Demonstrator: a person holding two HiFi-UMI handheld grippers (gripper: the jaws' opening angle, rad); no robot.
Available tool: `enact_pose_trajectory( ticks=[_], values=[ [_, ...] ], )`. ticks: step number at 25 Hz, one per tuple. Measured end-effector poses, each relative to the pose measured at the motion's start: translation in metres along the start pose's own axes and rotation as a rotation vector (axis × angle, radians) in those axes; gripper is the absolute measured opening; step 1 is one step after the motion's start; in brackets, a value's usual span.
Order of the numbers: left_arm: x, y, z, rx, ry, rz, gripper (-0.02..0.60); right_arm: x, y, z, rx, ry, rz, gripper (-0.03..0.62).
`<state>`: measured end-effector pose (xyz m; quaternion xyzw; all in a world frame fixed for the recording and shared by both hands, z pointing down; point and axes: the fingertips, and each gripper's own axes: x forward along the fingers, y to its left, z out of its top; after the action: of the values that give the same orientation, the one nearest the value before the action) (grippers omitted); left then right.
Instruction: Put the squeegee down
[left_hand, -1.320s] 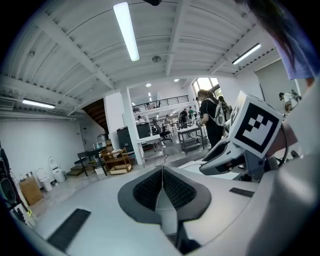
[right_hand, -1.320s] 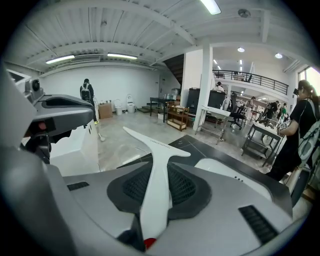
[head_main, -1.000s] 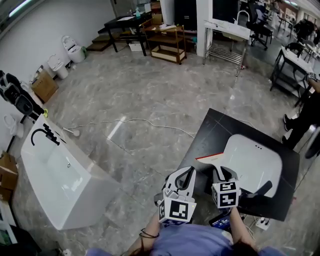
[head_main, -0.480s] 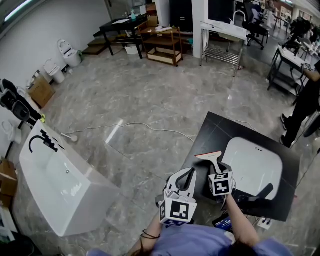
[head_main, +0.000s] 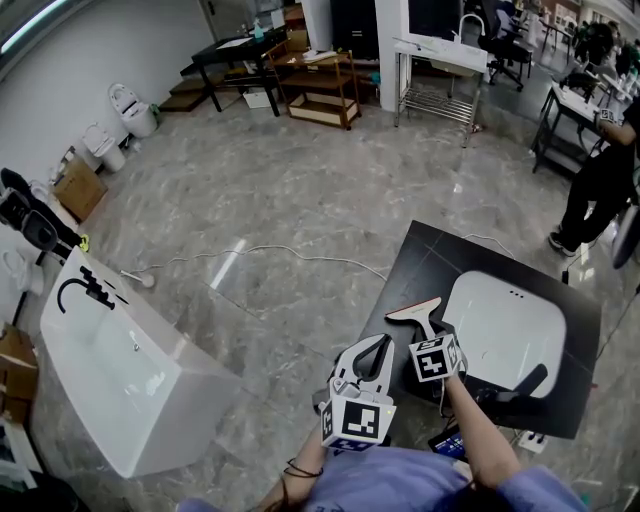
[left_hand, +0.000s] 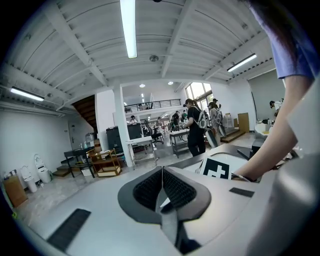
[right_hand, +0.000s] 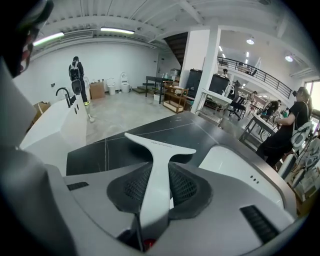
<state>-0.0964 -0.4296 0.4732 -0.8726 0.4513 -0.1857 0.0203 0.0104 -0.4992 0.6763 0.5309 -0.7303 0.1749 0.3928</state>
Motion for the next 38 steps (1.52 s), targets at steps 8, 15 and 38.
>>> enact_pose_trajectory(
  ticks=[8, 15, 38],
  values=[
    [0.004, -0.002, -0.005, -0.012, 0.019, 0.005, 0.018, 0.004, 0.014, -0.018, 0.086, 0.082, 0.154, 0.248],
    [0.004, -0.005, -0.008, -0.016, 0.027, -0.004, 0.018, -0.008, 0.005, -0.022, 0.196, 0.064, 0.148, 0.252],
    [-0.005, -0.015, -0.009, -0.034, 0.011, -0.015, 0.018, -0.153, 0.012, 0.021, 0.434, -0.265, 0.227, 0.189]
  ],
)
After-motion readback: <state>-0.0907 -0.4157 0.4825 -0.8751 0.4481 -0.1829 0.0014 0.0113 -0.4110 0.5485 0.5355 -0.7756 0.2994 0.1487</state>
